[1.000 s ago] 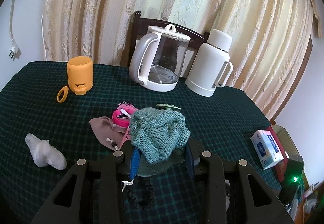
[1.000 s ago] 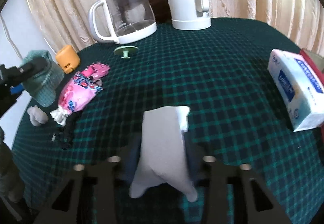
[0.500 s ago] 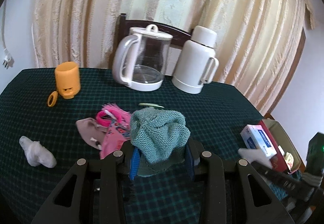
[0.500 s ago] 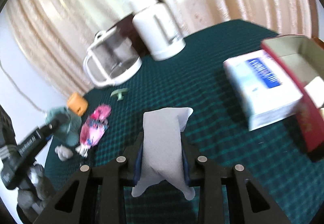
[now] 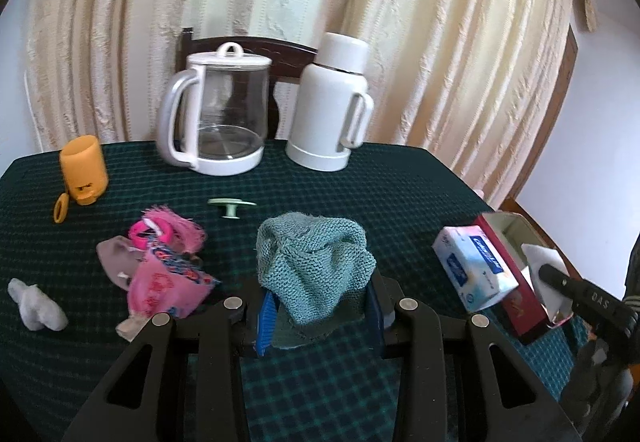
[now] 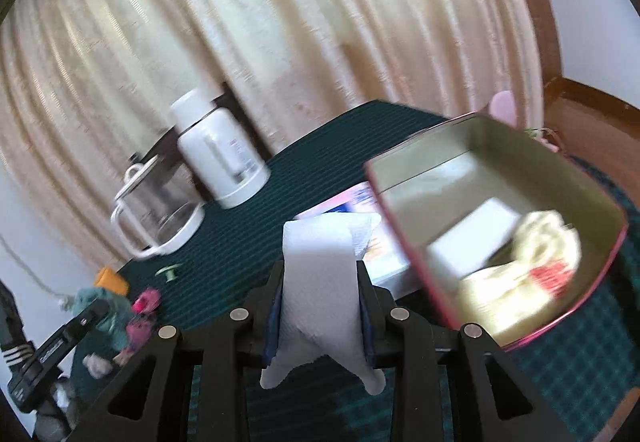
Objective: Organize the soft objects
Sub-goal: 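Carry the grey cloth with the right tool to the red-rimmed box while the left tool carries the teal hat, then open the left tool over the box dropping the teal hat while the right tool releases the cloth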
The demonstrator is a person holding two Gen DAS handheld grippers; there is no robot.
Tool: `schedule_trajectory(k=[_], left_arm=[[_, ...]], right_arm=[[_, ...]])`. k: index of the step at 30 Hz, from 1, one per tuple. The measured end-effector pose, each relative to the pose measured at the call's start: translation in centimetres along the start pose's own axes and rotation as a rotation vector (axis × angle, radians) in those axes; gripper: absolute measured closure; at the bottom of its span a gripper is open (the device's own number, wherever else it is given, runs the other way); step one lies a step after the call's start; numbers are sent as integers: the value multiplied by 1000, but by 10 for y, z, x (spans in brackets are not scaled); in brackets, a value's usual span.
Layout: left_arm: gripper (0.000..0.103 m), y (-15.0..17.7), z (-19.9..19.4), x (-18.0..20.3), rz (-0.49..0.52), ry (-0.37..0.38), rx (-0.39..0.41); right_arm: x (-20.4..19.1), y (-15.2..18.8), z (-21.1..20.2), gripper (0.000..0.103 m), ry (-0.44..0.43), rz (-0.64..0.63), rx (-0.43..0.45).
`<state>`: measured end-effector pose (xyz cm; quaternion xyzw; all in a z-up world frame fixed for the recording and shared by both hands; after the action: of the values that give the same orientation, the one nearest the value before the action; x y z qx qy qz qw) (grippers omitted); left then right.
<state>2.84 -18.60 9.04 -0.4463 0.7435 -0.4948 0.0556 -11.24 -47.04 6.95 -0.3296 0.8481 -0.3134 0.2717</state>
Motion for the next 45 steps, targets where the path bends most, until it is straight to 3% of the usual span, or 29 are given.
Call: schedule_trajectory(k=[11, 16, 18, 27, 40, 45], left_arm=[[66, 4, 29, 42, 33, 60, -56], [66, 6, 43, 62, 56, 83, -83], [66, 8, 48, 72, 68, 95, -95], [66, 13, 74, 123, 118, 177, -145], [65, 16, 127, 220, 188, 404, -223], [64, 16, 145, 247, 212, 454, -238]], right_arm=[[81, -31, 8, 69, 145, 137, 69], [108, -33, 13, 57, 191, 193, 78], [114, -33, 12, 51, 198, 204, 85], [125, -33, 1, 50, 207, 181, 122], [146, -30, -7, 45, 233, 212, 142], [147, -30, -8, 45, 235, 209, 139]])
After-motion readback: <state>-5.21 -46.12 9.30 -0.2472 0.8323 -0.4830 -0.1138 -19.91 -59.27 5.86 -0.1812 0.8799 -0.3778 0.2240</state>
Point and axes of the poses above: each gripper's, at about its wrist camera, not at the fingertips, and z roughly the way its jaws point, x to its right, y to its underside, the point moved 6 cm from there along z, roughly the way its jaws point, and after that the axes turned 13 degrees about y, right-handed, at the moved point
